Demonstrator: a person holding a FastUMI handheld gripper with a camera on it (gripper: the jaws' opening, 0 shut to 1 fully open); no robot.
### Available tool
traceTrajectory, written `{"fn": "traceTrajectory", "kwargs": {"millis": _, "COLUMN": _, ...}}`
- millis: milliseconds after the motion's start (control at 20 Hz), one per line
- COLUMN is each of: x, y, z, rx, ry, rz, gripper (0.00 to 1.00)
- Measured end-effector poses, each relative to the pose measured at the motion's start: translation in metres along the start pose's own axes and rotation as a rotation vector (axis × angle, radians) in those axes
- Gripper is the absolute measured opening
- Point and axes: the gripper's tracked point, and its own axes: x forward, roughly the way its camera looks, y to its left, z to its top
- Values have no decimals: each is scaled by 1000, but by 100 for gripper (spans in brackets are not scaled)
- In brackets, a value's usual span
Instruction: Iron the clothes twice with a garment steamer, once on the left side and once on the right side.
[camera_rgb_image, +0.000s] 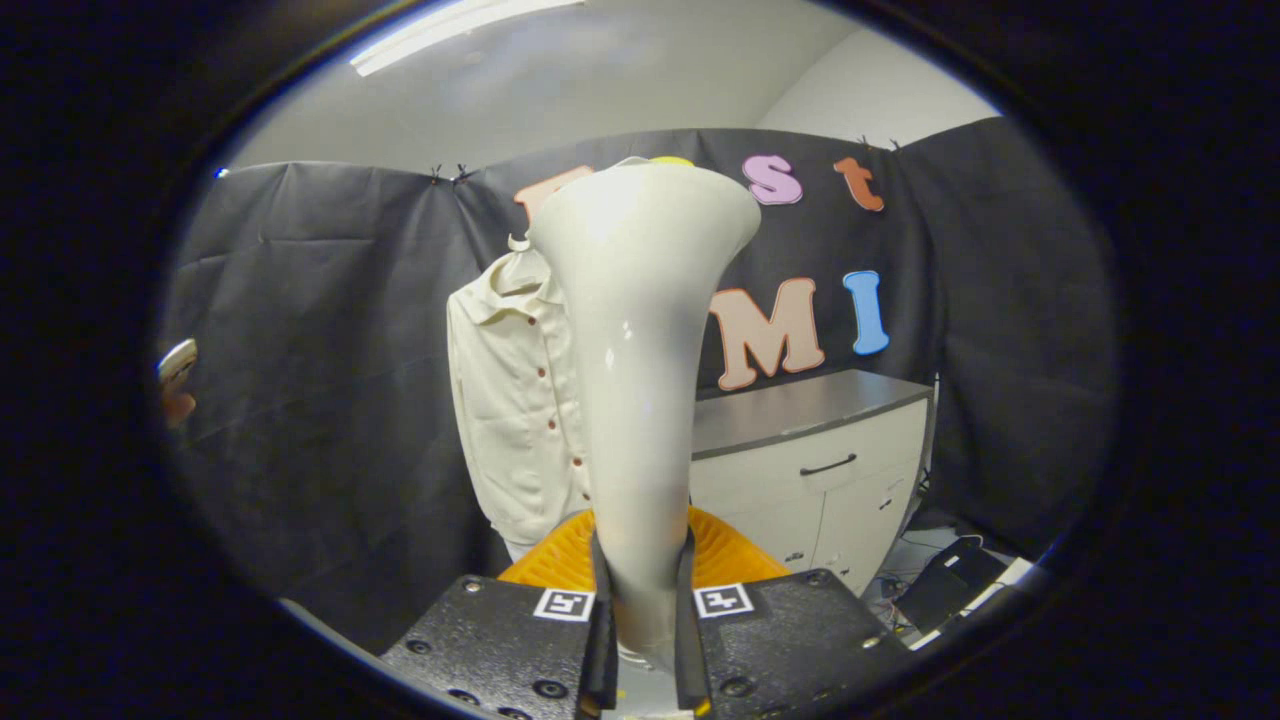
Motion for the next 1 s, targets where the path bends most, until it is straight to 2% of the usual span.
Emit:
{"fn": "traceTrajectory", "kwargs": {"millis": 300, "x": -30, "y": -16, "z": -5, "rx": 31, "ry": 11, "rz": -59, "gripper": 22}}
{"fn": "traceTrajectory", "kwargs": {"millis": 500, "x": -37, "y": -6, "z": -3, "rx": 15, "ry": 10, "rz": -79, "gripper": 23}}
{"fn": "traceTrajectory", "kwargs": {"millis": 1000, "x": -32, "y": 50, "z": -8, "rx": -35, "ry": 26, "rz": -52, "gripper": 22}}
